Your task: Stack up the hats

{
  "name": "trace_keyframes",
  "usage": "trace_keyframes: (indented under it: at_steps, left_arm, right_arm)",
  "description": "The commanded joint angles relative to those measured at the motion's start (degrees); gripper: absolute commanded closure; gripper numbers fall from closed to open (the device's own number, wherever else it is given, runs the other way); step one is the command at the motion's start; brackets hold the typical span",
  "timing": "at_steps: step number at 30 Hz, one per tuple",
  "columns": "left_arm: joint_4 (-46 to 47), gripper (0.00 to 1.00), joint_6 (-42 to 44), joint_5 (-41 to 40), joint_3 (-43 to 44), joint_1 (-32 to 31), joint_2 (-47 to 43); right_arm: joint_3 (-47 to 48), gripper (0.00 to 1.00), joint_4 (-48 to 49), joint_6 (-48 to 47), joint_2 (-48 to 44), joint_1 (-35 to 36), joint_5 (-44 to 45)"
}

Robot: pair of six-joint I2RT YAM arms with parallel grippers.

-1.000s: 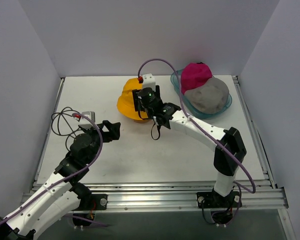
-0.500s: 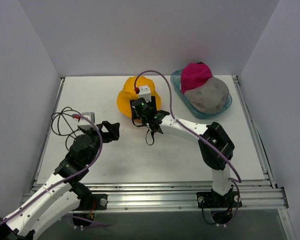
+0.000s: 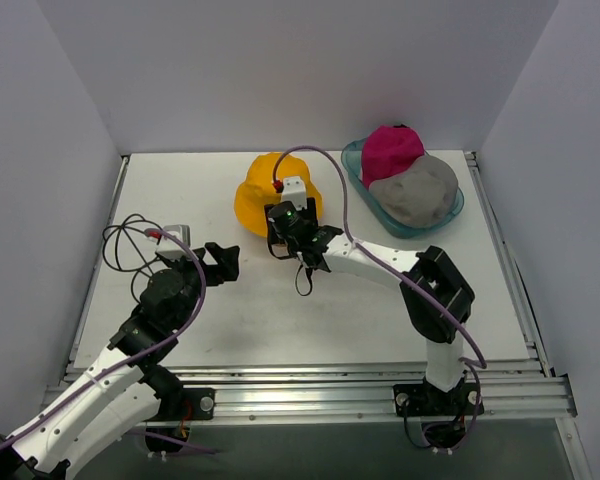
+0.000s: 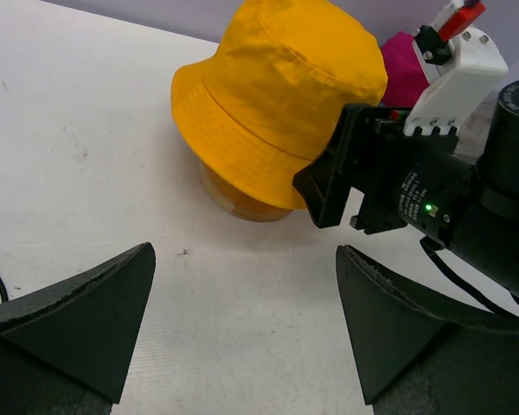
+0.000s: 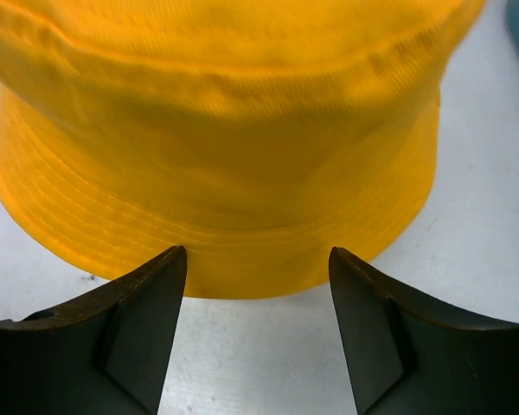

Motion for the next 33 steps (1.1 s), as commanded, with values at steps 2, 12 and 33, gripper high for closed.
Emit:
trace_keyframes:
  at_steps: [2, 12, 33]
  left_arm:
    - [1.9, 0.06, 0.9, -1.0, 0.3, -0.1, 0.3]
    - [3.1, 0.06, -1.1, 5.6, 1.2, -0.3, 2.8]
    - [5.0, 0.05, 7.4, 1.5, 2.2, -13.6, 11.4]
  right_arm:
    - [-4.9, 0.37, -2.3, 0.9, -8.6, 0.2, -1.2]
    - [-13.9, 0.37, -8.9, 1.5, -24.9, -1.0, 5.5]
    - [-13.3, 0.44, -10.7, 1.6, -24.6, -27.0, 7.8]
